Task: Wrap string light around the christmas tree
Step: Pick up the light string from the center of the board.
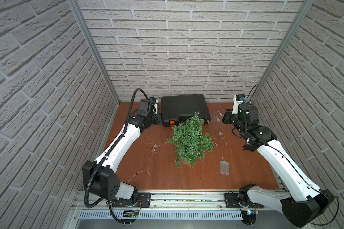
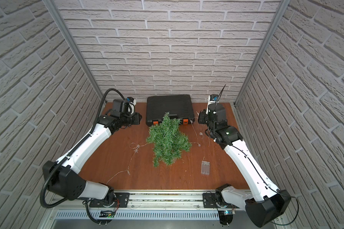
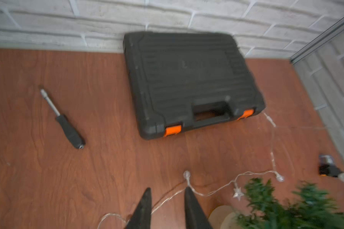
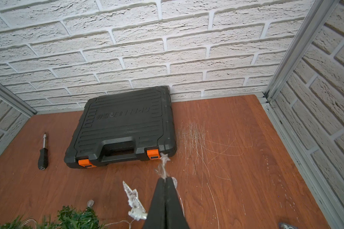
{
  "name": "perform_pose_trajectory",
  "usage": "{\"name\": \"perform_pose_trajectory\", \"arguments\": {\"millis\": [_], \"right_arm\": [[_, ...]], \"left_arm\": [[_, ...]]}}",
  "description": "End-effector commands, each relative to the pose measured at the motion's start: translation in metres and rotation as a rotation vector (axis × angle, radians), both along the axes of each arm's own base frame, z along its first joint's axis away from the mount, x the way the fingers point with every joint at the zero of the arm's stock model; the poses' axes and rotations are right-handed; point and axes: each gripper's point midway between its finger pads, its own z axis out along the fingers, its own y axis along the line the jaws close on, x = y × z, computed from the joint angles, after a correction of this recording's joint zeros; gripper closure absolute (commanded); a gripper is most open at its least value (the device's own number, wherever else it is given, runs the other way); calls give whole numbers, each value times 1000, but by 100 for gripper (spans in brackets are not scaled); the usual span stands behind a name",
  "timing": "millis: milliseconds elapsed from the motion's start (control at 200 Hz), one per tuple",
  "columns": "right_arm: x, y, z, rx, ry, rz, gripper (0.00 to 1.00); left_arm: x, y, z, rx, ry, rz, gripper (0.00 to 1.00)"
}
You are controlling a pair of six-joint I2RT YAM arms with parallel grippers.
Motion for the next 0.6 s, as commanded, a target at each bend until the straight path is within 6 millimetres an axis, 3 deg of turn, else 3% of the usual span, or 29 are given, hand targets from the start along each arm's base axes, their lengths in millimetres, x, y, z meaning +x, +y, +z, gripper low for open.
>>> {"name": "perform_pose_trajectory", "arguments": {"millis": [0,140,330,370,470,595], "right_arm": [[5,1,20,19,-69,11,98],[4,3,15,22,-65,21,98],[4,7,10,16,-58,52,98],[4,7,8,14,-56,53,98],[2,5,6,10,-62,52,98],[-1,4,2,13,-56,58,98]], "left_arm": [[-10,10,-41,61,88,20,54],[-33,1,-95,85,193,10,57],[-54,2,-141,175,280,-50,57],[-56,-1,-150,179,300,-77,54],[-55,-15,-168,214,308,-162,37],[-50,-24,-184,279,316,-216,32]]}}
